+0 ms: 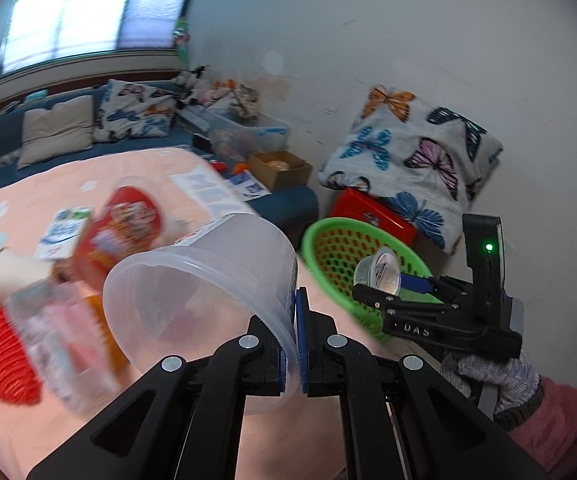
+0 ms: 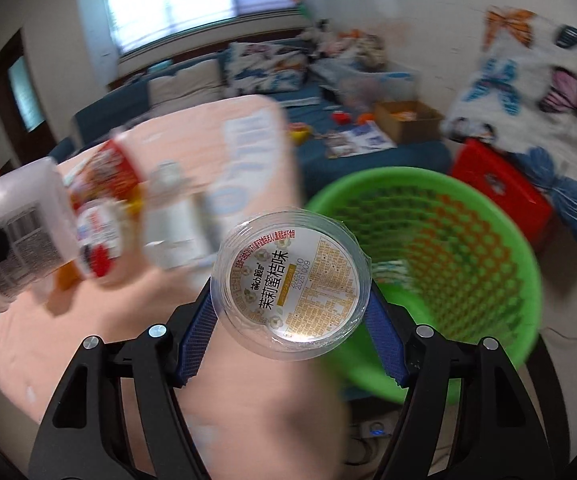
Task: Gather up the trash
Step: 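Carry the clear cup with the left gripper and the clear tub with the right gripper into the green basket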
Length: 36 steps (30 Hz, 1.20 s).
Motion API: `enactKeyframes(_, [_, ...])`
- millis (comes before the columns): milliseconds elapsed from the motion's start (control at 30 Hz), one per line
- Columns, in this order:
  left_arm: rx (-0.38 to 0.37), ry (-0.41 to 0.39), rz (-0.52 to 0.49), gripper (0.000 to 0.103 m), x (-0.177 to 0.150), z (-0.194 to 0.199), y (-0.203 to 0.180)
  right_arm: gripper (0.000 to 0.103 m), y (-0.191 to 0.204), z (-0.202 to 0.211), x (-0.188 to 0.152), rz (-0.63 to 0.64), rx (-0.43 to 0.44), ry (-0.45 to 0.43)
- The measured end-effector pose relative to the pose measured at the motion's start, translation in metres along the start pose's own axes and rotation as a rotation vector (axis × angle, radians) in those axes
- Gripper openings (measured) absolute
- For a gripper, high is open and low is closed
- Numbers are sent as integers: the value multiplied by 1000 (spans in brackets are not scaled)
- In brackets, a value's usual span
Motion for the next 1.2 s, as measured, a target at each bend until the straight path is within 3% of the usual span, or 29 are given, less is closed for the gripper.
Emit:
enactKeyframes(167, [-45, 34, -31, 5, 14, -34, -27, 70, -57, -7, -2, -53, -75, 24])
enactKeyframes(400, [-92, 102, -73, 5, 26, -88, -60, 71, -98, -18, -13, -101, -110, 65])
enactKeyframes(533, [-122, 136, -100, 5, 29, -115, -78, 77, -108, -23, -11, -119, -107, 70])
enactKeyframes(800, [-162, 199, -107, 5, 29, -161, -95, 78, -121, -17, -11, -136, -119, 63])
enactKeyframes(1200, [-190, 263, -130, 14, 14, -192, -114, 79, -136, -2, -11, -164, -138, 35])
Point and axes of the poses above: each gripper's, at about its wrist camera, not at the fingertips, and z roughly against the way its jaws point, y to its left, x to its top, the point moved 8 cm from there along -z, roughly the way its jaws point, and after that the axes turned 6 degrees about -z, right-handed, at the moved point
